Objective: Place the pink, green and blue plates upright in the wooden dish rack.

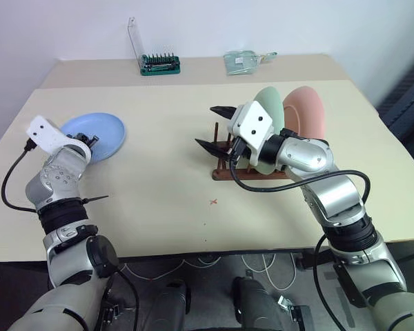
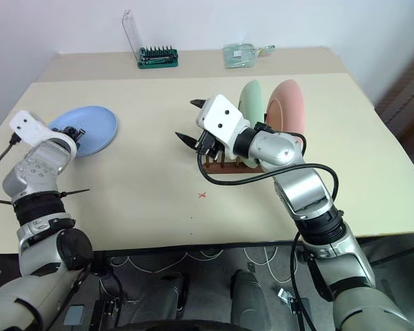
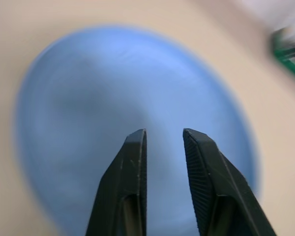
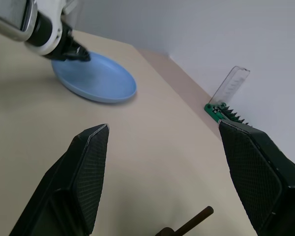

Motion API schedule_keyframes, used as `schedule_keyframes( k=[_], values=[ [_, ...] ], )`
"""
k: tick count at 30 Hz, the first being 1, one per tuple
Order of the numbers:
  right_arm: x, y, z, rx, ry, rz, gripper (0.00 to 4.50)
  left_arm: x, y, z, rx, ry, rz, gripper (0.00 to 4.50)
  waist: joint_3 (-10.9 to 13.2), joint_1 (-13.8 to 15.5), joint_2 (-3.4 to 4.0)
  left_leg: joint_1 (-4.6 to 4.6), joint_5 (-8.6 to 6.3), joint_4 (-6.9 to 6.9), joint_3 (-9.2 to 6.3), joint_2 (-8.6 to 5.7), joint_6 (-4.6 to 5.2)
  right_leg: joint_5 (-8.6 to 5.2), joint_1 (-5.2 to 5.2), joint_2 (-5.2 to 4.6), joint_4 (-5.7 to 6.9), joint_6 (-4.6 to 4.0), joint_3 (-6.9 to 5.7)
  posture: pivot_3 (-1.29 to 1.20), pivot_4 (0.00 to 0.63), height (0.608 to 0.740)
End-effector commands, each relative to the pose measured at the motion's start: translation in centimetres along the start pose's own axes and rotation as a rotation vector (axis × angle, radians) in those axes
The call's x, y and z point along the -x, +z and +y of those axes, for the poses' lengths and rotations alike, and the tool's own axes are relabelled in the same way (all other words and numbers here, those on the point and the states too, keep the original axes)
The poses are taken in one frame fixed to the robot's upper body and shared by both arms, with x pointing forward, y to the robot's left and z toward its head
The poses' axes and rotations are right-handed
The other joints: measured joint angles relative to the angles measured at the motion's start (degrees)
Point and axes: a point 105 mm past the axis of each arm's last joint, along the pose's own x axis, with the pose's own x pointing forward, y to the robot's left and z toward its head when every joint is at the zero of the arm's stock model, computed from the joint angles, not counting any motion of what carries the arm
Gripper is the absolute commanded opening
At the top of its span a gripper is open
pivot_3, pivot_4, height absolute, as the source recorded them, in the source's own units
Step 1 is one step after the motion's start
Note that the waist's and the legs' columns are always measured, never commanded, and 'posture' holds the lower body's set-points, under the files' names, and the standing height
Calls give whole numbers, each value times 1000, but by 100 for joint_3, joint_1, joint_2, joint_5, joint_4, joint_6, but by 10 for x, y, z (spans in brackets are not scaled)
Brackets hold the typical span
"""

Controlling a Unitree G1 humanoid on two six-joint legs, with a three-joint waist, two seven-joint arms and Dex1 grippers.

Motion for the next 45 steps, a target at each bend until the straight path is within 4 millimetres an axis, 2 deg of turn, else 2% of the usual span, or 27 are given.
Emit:
schedule_keyframes(
  k=[1,4,6,10,18,24,28,33,34,39,42,43,45],
  values=[
    [2,14,-5,31,-22,-54,3631,9,23,-7,25,-39,-105,1914,0,-9,0,0,0,0,0,0,0,0,0,0,0,0,0,0,150,740],
    [2,14,-5,28,-23,-54,3631,20,46,29,30,173,-203,3520,0,-45,0,2,0,-2,0,2,0,0,-1,1,0,0,1,0,150,740],
    [2,14,-5,26,-23,-53,3631,27,53,44,2,270,-228,4468,0,-57,0,3,0,-5,1,3,0,0,-5,1,2,0,3,0,150,740],
    [1,14,-6,25,-20,-55,3631,30,48,61,16,375,-168,4468,-1,11,-2,2,0,-2,1,2,0,0,-6,2,4,0,2,0,150,740],
    [-2,14,-5,24,-13,-64,3631,13,6,65,117,363,45,4468,-6,3,-11,2,1,2,-3,-1,-1,1,2,1,3,2,1,0,150,740],
    [-2,14,-6,28,-16,-64,3631,0,-5,55,214,307,103,4468,-7,-4,-12,2,3,0,-4,-1,-5,1,-2,1,6,2,0,0,150,740],
    [-1,13,-7,31,-24,-59,3631,-1,-8,51,213,305,96,2735,-7,-3,-12,1,14,1,-2,-2,-24,2,-1,0,4,3,1,0,150,740],
    [2,12,-7,30,-27,-51,3631,-1,-10,44,207,273,95,126,-7,-3,-12,1,14,1,-2,-1,-25,2,-1,0,4,3,1,0,150,740],
    [2,12,-6,31,-27,-51,3631,-2,-10,41,202,258,92,51,-7,-3,-12,1,14,1,-2,-1,-25,2,-1,0,4,3,1,0,150,740],
    [2,11,-7,46,-27,-42,3631,2,16,-5,38,47,-37,51,-6,4,-13,0,14,1,-1,-2,-25,2,-1,0,4,3,1,0,150,740],
    [-1,13,-11,121,-34,-39,3631,21,45,-64,-157,-171,-197,51,-4,3,-15,-2,15,2,-1,-2,-26,2,-1,0,3,2,1,0,150,740],
    [-3,13,-11,193,-27,-33,3631,31,49,-88,-231,-247,-227,51,-4,2,-15,-4,15,1,-1,-2,-26,2,-2,0,3,2,1,0,150,740],
    [-6,12,-9,291,-10,-27,3631,45,50,-114,-316,-334,-250,51,-4,1,-15,-4,15,2,2,-2,-26,2,-2,0,2,2,2,0,150,740]
  ],
)
